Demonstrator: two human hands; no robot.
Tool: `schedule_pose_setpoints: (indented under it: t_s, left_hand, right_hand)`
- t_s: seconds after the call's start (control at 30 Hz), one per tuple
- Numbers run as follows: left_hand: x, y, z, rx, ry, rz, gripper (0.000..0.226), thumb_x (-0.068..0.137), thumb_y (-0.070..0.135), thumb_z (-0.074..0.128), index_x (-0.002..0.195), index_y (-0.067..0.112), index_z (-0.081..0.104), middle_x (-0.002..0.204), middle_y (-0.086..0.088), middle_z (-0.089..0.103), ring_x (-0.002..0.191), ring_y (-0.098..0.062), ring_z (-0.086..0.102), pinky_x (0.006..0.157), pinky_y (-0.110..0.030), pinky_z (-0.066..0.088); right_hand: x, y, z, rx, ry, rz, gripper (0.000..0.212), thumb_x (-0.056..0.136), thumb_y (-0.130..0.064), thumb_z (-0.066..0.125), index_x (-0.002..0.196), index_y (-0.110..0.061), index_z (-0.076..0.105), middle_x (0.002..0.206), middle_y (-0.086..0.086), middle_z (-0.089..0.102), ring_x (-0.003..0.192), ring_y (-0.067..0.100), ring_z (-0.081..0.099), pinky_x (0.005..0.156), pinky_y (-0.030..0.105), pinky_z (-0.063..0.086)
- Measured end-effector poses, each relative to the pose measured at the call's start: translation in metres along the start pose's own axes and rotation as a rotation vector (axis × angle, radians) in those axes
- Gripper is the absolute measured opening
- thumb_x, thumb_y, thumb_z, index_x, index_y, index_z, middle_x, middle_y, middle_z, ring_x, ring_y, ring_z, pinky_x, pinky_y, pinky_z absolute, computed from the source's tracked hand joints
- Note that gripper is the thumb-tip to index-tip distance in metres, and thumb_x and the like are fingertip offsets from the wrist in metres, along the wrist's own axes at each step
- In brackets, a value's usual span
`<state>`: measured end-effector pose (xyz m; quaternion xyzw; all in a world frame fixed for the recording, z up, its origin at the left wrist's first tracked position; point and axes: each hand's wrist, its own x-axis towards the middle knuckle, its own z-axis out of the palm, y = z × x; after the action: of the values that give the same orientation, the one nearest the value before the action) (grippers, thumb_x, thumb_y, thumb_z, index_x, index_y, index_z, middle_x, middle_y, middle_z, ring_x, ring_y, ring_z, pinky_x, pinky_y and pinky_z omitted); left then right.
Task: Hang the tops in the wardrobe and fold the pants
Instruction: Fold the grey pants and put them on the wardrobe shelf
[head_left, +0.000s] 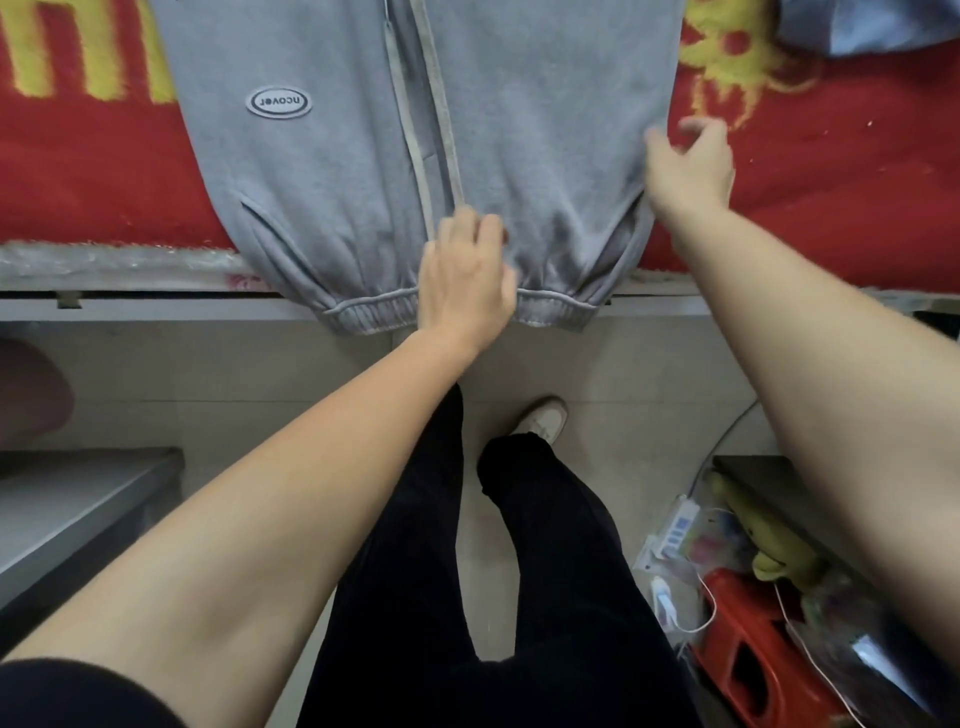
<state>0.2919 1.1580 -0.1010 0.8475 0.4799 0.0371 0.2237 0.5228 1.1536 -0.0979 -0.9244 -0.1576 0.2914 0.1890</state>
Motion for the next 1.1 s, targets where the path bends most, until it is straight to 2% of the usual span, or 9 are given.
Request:
schedule_pose_setpoints:
  t_s: [0.2,0.37,0.5,0.57,0.7,0.8,0.97,1.03,1.1]
  left_hand:
    - [0.029,0.062,0.036,-0.129,-0.427,-0.143,0.035,0.091,0.048,0.054,0.106,0.019,0.066,0.117,-0.003,0.056,0.116,-0.027,0.044,0.091,-0.043,0.044]
    - [0.052,0.091,0.056,0.079,-0.445,-0.304,0.083,0.063,0.080,0.064,0.115,0.016,0.062,0.120,-0.003,0.053,0.118,-0.026,0.041,0.090,-0.042,0.040]
    - [0.047,0.096,0.056,0.147,-0.411,-0.239,0.068,0.072,0.054,0.074,0.122,0.013,0.053,0.125,-0.006,0.048,0.120,-0.026,0.040,0.088,-0.040,0.041]
    - [0.047,0.087,0.044,0.003,-0.473,-0.234,0.054,0.075,0.046,0.072,0.117,0.014,0.058,0.122,-0.005,0.052,0.120,-0.027,0.041,0.088,-0.040,0.044]
    - [0.042,0.045,0.002,-0.509,-0.555,-0.292,0.003,0.074,0.020,0.065,0.073,0.022,0.062,0.074,0.004,0.062,0.081,-0.018,0.059,0.066,-0.029,0.045]
    - [0.032,-0.002,-0.032,-0.688,-0.522,-0.319,0.009,0.075,0.012,0.068,0.070,0.018,0.064,0.067,0.000,0.063,0.066,-0.012,0.056,0.067,-0.031,0.049]
    - [0.012,-0.099,-0.091,-0.878,-0.360,-0.561,0.025,0.083,-0.005,0.065,0.085,0.019,0.060,0.080,-0.007,0.069,0.057,0.000,0.060,0.062,-0.024,0.049]
    - [0.000,-0.135,-0.110,-0.868,-0.286,-0.626,0.022,0.085,-0.004,0.065,0.090,0.017,0.062,0.086,-0.011,0.070,0.064,-0.004,0.064,0.067,-0.026,0.054]
    - [-0.011,-0.166,-0.121,-0.847,-0.209,-0.697,0.021,0.085,-0.004,0.066,0.090,0.017,0.063,0.091,-0.015,0.070,0.077,-0.017,0.066,0.080,-0.038,0.057]
  right_hand:
    - [0.043,-0.009,0.002,0.147,-0.084,-0.070,0.042,0.081,-0.049,0.066,0.112,-0.021,0.072,0.100,-0.017,0.070,0.096,0.000,0.065,0.092,0.022,0.051]
    - [0.057,-0.001,0.003,0.371,-0.223,-0.010,0.024,0.089,-0.021,0.072,0.111,-0.012,0.066,0.102,-0.003,0.071,0.085,0.002,0.068,0.071,0.013,0.052]
    - [0.054,-0.007,-0.005,0.388,-0.313,0.002,0.003,0.097,-0.017,0.062,0.098,-0.018,0.065,0.092,-0.008,0.068,0.065,-0.009,0.063,0.063,0.010,0.048]
    - [0.047,-0.014,-0.010,0.352,-0.353,0.037,0.013,0.100,-0.018,0.054,0.089,-0.022,0.061,0.085,-0.015,0.065,0.056,-0.010,0.056,0.054,0.010,0.040]
    - [0.022,-0.059,-0.012,0.522,-0.350,0.038,0.025,0.089,-0.005,0.050,0.090,-0.022,0.068,0.074,-0.014,0.072,0.060,0.000,0.060,0.058,0.019,0.041]
    - [-0.014,-0.110,0.004,0.616,-0.364,-0.094,0.040,0.084,0.005,0.048,0.110,-0.015,0.071,0.102,0.000,0.075,0.069,0.003,0.067,0.057,0.016,0.048]
    - [-0.075,-0.191,0.063,0.583,-0.436,-0.261,0.047,0.089,0.004,0.050,0.135,-0.004,0.058,0.126,0.002,0.068,0.114,0.010,0.064,0.101,0.026,0.050]
    - [-0.104,-0.223,0.089,0.541,-0.474,-0.333,0.048,0.091,0.006,0.049,0.139,-0.003,0.052,0.132,0.003,0.063,0.107,0.002,0.062,0.094,0.012,0.048]
    - [-0.124,-0.248,0.125,0.448,-0.558,-0.405,0.050,0.089,-0.001,0.053,0.137,-0.011,0.057,0.126,-0.007,0.065,0.097,-0.004,0.061,0.095,0.016,0.049]
